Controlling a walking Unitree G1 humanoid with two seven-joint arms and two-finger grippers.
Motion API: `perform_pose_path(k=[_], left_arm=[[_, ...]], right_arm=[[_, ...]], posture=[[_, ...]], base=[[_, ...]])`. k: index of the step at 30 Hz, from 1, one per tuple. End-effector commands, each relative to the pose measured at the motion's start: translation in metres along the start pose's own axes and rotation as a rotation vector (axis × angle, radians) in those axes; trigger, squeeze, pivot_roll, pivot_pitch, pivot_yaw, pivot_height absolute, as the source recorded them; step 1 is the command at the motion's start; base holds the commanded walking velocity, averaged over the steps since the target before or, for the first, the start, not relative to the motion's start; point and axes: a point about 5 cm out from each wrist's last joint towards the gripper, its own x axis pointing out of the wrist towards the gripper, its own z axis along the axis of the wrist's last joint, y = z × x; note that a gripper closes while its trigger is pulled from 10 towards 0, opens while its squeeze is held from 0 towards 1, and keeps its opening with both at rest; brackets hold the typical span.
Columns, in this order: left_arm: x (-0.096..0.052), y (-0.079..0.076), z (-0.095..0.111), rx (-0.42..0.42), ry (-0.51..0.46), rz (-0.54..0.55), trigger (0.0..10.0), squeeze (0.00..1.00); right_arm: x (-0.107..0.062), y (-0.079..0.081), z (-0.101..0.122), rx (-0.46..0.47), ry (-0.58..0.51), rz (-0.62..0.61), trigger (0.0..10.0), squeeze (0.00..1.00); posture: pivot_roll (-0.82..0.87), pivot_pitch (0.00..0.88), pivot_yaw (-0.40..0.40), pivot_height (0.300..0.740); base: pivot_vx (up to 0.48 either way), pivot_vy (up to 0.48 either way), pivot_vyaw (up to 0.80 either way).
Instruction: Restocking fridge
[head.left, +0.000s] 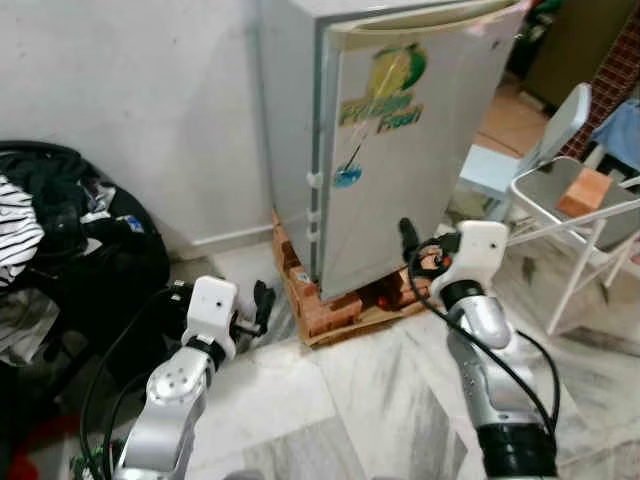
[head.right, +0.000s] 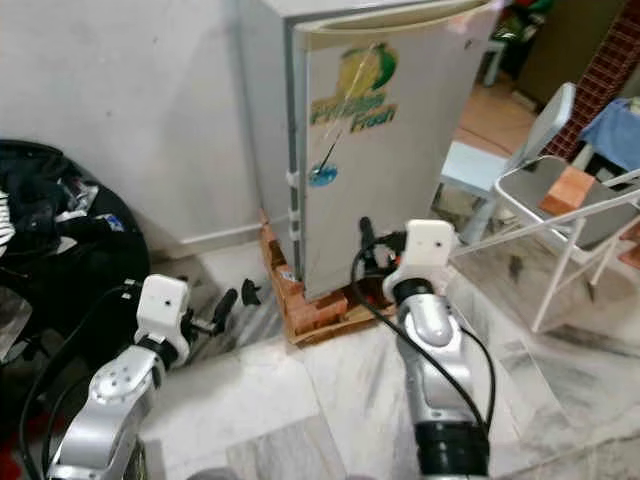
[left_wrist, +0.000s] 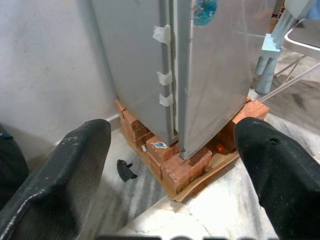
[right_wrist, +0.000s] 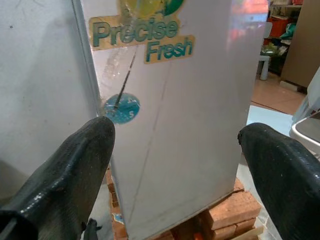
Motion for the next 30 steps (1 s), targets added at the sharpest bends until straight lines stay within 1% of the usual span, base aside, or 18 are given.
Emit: perform_pose_path(k=[1,5,7,9,12,15,19,22,23,25,30], left_arm=[[-0.001,0.006,-0.003,0.014,0.014,0.024,10.0,0.00],[-0.001,0.004,-0.003,-0.001,0.017,0.010,10.0,0.00],[0.000,0.004,-0.002,0.021,0.012,0.001,10.0,0.00],[-0.001,0.004,-0.002,0.013,0.013,-0.008,10.0,0.00],[-0.001,0.004,-0.001,0.019,0.006,-0.020,10.0,0.00],[-0.001,0.002,-0.001,0.015,0.008,-0.035,10.0,0.00],[0.000,-0.001,-0.001,-0.031,0.009,-0.038,10.0,0.00],[0.000,-0.003,0.000,-0.035,-0.002,-0.041,10.0,0.00],[0.000,-0.003,0.000,-0.028,-0.003,-0.046,10.0,0.00],[-0.001,-0.005,-0.001,-0.042,-0.001,-0.041,10.0,0.00],[-0.002,-0.005,0.002,-0.021,-0.024,-0.041,10.0,0.00]], right_arm=[[0.002,0.006,0.000,0.008,-0.004,0.013,10.0,0.00],[0.002,0.006,0.001,0.006,-0.007,0.011,10.0,0.00],[0.002,0.005,0.002,0.005,-0.009,0.008,10.0,0.00],[0.002,0.005,0.002,0.005,-0.010,0.006,10.0,0.00],[0.002,0.004,0.003,0.002,-0.015,0.005,10.0,0.00],[0.002,0.004,0.003,-0.001,-0.019,0.001,10.0,0.00],[0.002,0.004,0.003,-0.003,-0.019,0.000,10.0,0.00],[0.002,0.004,0.003,-0.004,-0.019,0.000,10.0,0.00],[0.002,0.004,0.003,-0.004,-0.019,0.001,10.0,0.00],[0.001,0.003,0.002,-0.007,-0.015,0.000,10.0,0.00],[-0.001,0.001,-0.001,-0.016,-0.001,0.001,10.0,0.00]], posture=[[0.10,0.000,-0.013,0.740],[0.10,0.000,-0.013,0.740],[0.10,0.000,-0.013,0.740],[0.10,0.000,-0.013,0.740],[0.10,0.000,-0.012,0.740],[0.10,0.000,-0.013,0.740],[0.10,0.000,-0.012,0.740],[0.10,0.000,-0.013,0.740],[0.10,0.000,-0.013,0.740],[0.09,0.000,-0.015,0.740],[0.10,0.000,-0.016,0.740]], base=[[0.259,0.405,-0.80],[0.257,0.406,-0.80],[0.259,0.405,-0.54],[0.294,0.379,-0.44],[0.469,0.000,-0.40],[0.469,0.000,0.00],[0.441,0.068,-0.80],[0.330,0.341,-0.80],[0.270,0.398,-0.80],[0.000,0.435,-0.80],[0.000,0.386,-0.60]])
